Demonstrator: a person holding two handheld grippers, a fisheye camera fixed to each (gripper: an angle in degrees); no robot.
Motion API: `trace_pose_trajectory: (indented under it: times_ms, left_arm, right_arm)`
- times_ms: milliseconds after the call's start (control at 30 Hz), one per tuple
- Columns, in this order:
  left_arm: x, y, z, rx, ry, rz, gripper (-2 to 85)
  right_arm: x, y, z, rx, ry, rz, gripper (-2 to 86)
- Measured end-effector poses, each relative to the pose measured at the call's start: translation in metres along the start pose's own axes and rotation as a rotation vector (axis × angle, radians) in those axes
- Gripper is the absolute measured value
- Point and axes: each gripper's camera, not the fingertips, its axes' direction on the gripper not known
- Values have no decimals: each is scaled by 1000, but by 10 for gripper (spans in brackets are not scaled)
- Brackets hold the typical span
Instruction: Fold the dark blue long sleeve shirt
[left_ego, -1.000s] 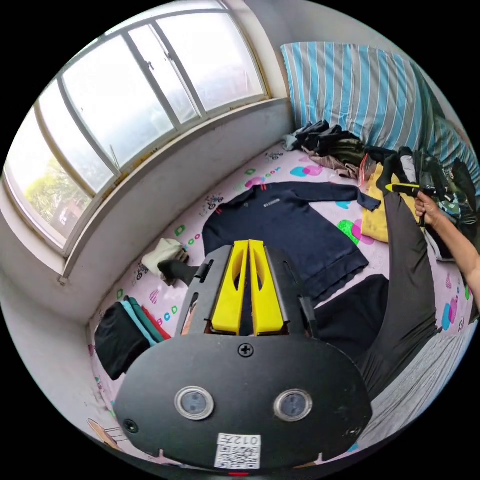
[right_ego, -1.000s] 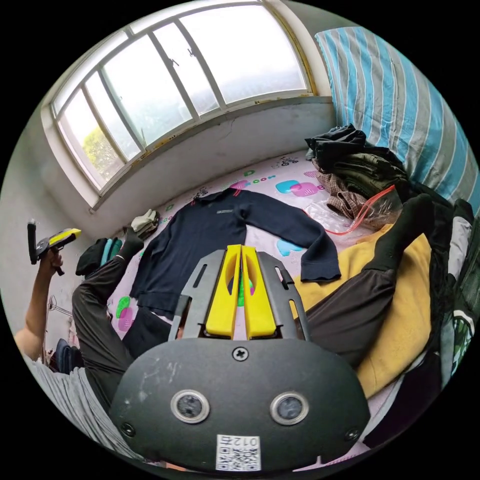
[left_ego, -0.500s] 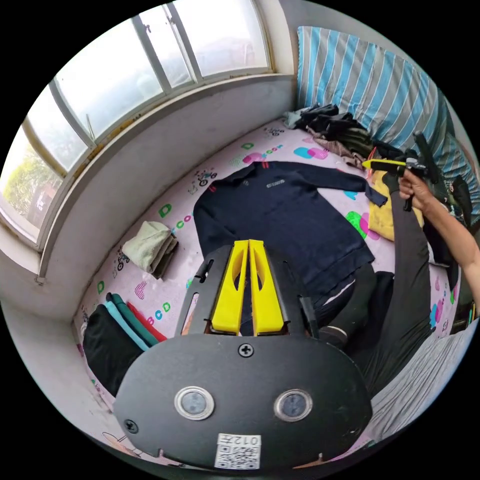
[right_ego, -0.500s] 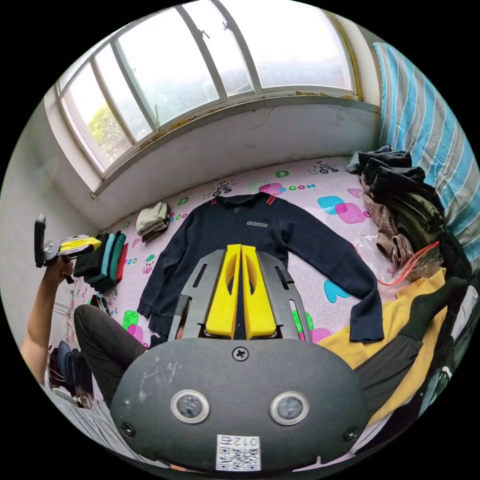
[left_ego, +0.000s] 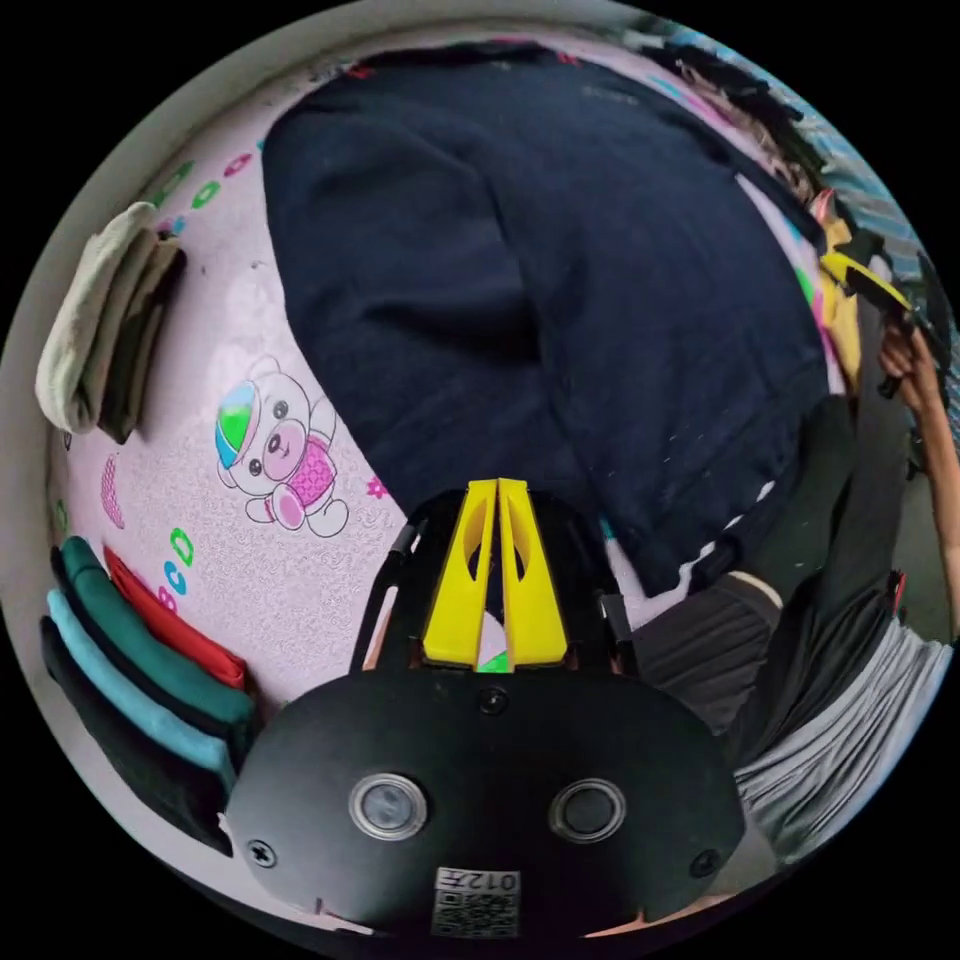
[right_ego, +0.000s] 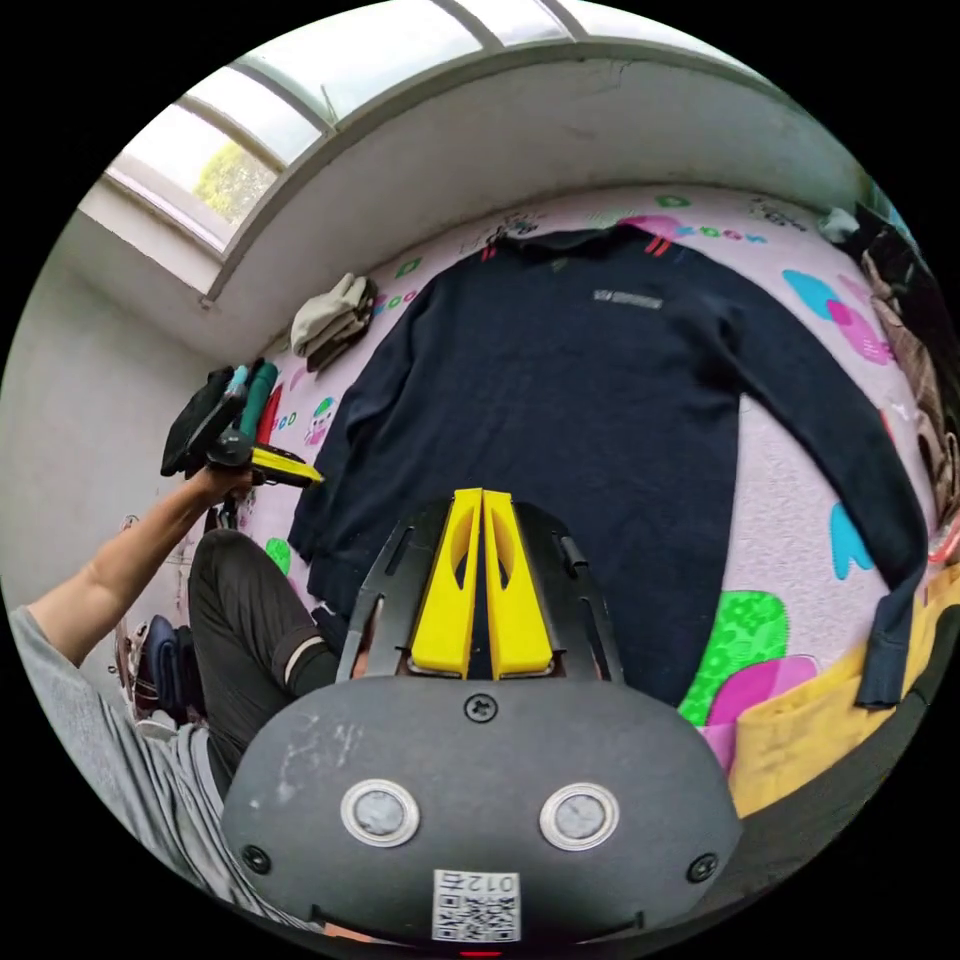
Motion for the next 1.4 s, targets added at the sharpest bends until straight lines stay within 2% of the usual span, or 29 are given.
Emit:
trace_pose_trajectory:
  times_ms: [33,100,167,233,267,367,433,533,667,733,833,967,1100,1267,1400]
  left_arm:
    - [-9,2,-5,69,-4,-6,-1]
    - [-30,3,-3,30,-7,-28,0]
    - [-57,9,-5,12,-92,-93,0]
    - [-96,17,-1,-91,-374,-223,0]
    - [-106,19,1,-108,-415,-246,0]
    - [-148,42,-8,-69,-314,-354,0]
    - [-163,59,-37,76,-243,-472,1]
    - [-146,46,-67,275,-174,-411,2]
    - [-137,-2,-70,364,-82,-393,5]
    - [-138,-33,-57,361,-26,-399,5]
    - [-147,-52,-36,295,-37,-435,3]
    - [-175,-36,-36,311,-69,-488,1]
    - [-219,-10,-33,253,-213,-621,2]
    - [-248,10,-37,246,-142,-679,0]
    - [-227,28,-72,362,-183,-721,2]
  right_arm:
    - [-7,-7,16,-28,-10,-13,-8]
    - [-18,-17,35,-61,-6,-39,-8]
    - [-33,-28,54,-94,15,-76,-8]
    - [-42,-34,62,-108,19,-98,-8]
    - [-48,-38,66,-111,24,-110,-8]
    - [-60,-47,72,-117,41,-133,-8]
    - [-67,-53,75,-122,52,-150,-8]
    - [-77,-66,84,-129,69,-164,-8]
    - [-97,-87,106,-178,106,-182,-8]
    - [-105,-95,110,-189,117,-185,-8]
    - [-119,-109,117,-213,140,-197,-8]
    - [-140,-129,142,-310,220,-277,-9]
    - [-164,-150,153,-348,244,-358,-9]
    - [-199,-185,175,-489,285,-419,-9]
    - [-220,-192,183,-499,323,-436,-9]
